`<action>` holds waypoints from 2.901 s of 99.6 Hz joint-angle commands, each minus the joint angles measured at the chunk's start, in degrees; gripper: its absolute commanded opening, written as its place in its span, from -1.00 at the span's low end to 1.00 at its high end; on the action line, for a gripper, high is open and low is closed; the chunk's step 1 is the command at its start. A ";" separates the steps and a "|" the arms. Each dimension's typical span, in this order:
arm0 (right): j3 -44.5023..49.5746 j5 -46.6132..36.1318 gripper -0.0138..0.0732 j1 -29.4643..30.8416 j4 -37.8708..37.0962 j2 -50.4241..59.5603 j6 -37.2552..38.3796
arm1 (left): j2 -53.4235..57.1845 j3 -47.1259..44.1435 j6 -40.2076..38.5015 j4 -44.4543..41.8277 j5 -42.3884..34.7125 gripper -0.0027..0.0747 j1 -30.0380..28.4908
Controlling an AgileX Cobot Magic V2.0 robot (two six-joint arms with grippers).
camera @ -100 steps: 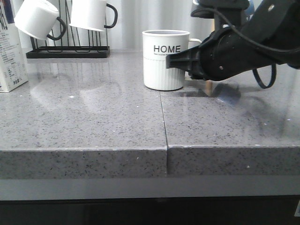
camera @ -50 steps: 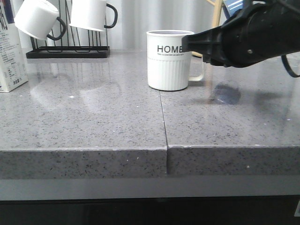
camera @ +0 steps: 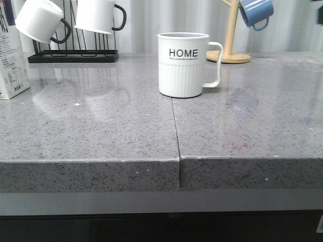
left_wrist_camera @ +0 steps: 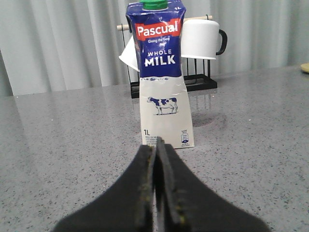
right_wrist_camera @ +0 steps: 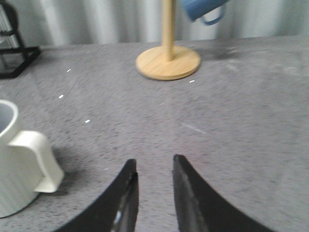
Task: Place milk next to cup
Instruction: 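Release the mug and withdraw the right gripper, then reach the left gripper to the Pascual milk carton and grasp it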
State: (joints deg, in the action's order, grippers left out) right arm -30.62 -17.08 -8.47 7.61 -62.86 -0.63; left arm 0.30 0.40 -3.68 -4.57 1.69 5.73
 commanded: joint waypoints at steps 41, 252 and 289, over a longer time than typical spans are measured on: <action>13.35 6.41 -0.21 11.85 -14.03 28.71 14.22 | 1.87 -2.93 -0.55 0.35 -4.62 -0.99 -0.10; 13.53 17.74 -0.96 11.85 -19.56 41.49 18.10 | -15.20 18.76 -0.55 11.14 10.05 -0.99 -0.10; 13.53 17.74 -0.96 11.85 -19.56 41.49 18.10 | -32.47 30.94 -0.55 11.14 16.72 -0.99 -0.10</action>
State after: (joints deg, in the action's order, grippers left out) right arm -15.51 4.68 2.95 -11.46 -21.27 17.46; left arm -29.42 28.80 -3.68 6.05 22.36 5.73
